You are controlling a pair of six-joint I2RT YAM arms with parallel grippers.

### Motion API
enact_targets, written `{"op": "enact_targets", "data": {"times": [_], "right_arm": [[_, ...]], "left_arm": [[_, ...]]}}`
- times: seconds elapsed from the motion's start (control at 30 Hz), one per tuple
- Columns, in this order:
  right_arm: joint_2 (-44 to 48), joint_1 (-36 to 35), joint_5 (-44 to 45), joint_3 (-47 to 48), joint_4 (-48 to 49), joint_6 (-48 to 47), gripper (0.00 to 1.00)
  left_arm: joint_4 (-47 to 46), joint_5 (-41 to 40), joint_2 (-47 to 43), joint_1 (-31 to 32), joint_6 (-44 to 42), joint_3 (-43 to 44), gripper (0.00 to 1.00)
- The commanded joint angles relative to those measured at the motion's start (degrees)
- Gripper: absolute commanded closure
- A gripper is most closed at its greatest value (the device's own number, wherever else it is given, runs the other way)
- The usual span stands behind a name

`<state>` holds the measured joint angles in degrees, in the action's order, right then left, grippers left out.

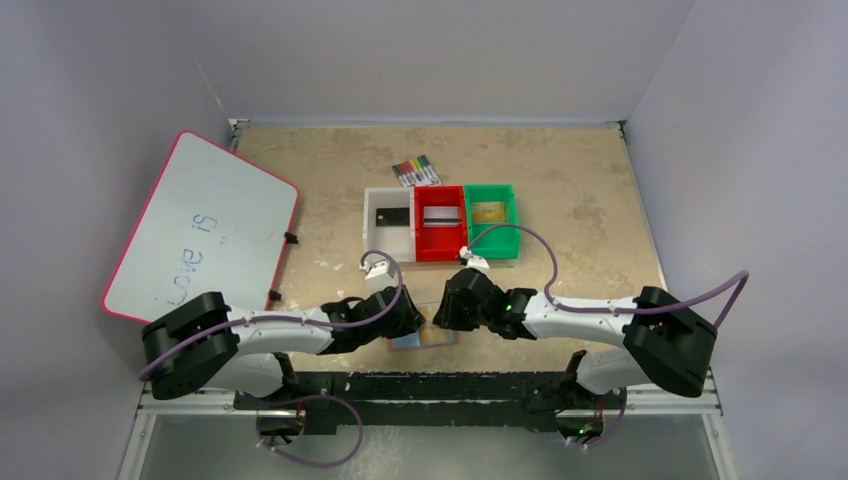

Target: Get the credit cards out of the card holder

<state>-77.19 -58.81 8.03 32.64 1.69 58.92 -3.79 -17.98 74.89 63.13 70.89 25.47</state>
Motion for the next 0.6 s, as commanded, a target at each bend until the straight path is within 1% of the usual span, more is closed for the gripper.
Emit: {"op": "enact_targets", "data": {"times": [0.0,0.23,0.57], "right_arm": [[0.7,0.3,3.0,2.8,-3.7,-0.7,0.67],[1.2,0.3,2.5,2.2,-3.2,-0.7,0.66],[-1.5,0.3,0.8,2.2,-0.4,-1.6,0.68]], "left_arm": [[0.8,-0.6,1.2,0.3,-0.5,0.5,0.64],[0.9,-1.1,0.7,0.4,-0.6,0.0,0.65],[0.9,-1.1,0.8,0.5,-1.0,-0.2,0.68]]}}
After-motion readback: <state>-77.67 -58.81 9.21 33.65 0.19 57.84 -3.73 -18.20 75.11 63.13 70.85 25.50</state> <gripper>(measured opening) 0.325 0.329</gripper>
